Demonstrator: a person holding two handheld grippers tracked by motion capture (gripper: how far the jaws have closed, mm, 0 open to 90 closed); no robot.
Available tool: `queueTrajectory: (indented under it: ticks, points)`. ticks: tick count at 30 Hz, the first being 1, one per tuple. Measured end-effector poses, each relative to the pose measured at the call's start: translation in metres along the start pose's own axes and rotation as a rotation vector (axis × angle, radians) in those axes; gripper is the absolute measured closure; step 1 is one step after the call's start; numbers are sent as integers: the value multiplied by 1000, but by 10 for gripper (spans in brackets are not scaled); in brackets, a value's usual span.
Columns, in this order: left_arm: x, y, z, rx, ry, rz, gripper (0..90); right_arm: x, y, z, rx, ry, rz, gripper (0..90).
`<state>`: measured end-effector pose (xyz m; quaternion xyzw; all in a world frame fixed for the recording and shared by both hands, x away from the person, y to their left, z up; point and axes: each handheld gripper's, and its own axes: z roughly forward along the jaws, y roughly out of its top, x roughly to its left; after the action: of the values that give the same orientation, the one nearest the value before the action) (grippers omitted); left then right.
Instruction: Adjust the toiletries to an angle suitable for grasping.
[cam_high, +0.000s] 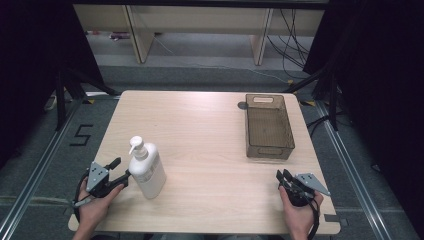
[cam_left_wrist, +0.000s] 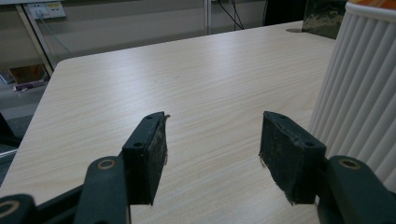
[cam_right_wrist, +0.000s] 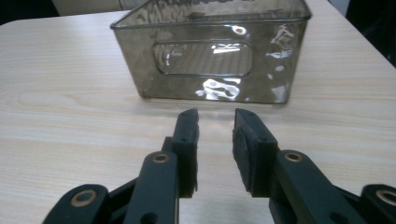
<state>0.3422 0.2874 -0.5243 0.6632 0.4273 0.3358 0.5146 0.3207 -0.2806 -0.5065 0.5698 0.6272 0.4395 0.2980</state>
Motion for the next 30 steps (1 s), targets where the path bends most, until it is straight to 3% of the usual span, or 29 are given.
queueTrajectory:
  ticks: [2,5,6,7,9,11,12,14,15,16,17,18,19,20,21,22,23,24,27,28,30]
  points:
    - [1,1,-3,-1,-6,0,459,5,0,0,-5,18,-7,749]
    - [-1,3,-10,-4,-4,-8,637,13,0,1,-5,63,-21,783]
    - [-4,8,-19,-13,-6,-24,692,15,0,0,7,47,-32,791]
    - [-4,8,-19,-13,-6,-24,739,18,-1,0,0,57,-13,798]
    - [-14,19,-40,-52,-44,-32,821,18,-1,1,3,66,-47,811]
    - [-18,22,-47,-59,-65,-29,853,19,-1,1,4,58,-57,815]
    - [-26,30,-58,-68,-121,-8,892,21,-1,1,13,68,-43,823]
    - [-35,38,-68,-79,-187,10,895,22,-1,1,27,73,-39,827]
    - [-35,38,-68,-79,-187,10,895,22,-1,1,27,73,-39,827]
    - [-45,46,-76,-91,-250,38,896,22,-1,2,17,81,-49,829]
    - [-45,46,-76,-91,-250,38,896,22,-1,2,17,81,-49,829]
    - [-57,53,-82,-91,-301,46,896,23,0,1,17,85,-52,829]
    - [-57,53,-82,-91,-301,46,896,23,0,1,17,85,-52,829]
    - [-68,57,-81,-105,-332,57,896,27,0,1,15,72,-33,829]
    - [-68,57,-81,-105,-332,57,896,25,1,2,0,72,-74,829]
    - [-76,60,-79,-90,-342,69,896,29,1,0,26,68,-36,828]
    - [-76,60,-79,-90,-342,69,896,29,1,0,26,68,-36,828]
    - [-81,62,-74,-78,-341,84,896,30,2,2,6,85,-75,827]
    - [-83,62,-68,-62,-328,94,895,37,4,2,10,107,-52,823]
    - [-82,62,-65,-73,-331,100,895,37,5,3,9,116,-82,822]
    - [-80,63,-61,-49,-307,99,895,43,5,3,25,97,-63,820]
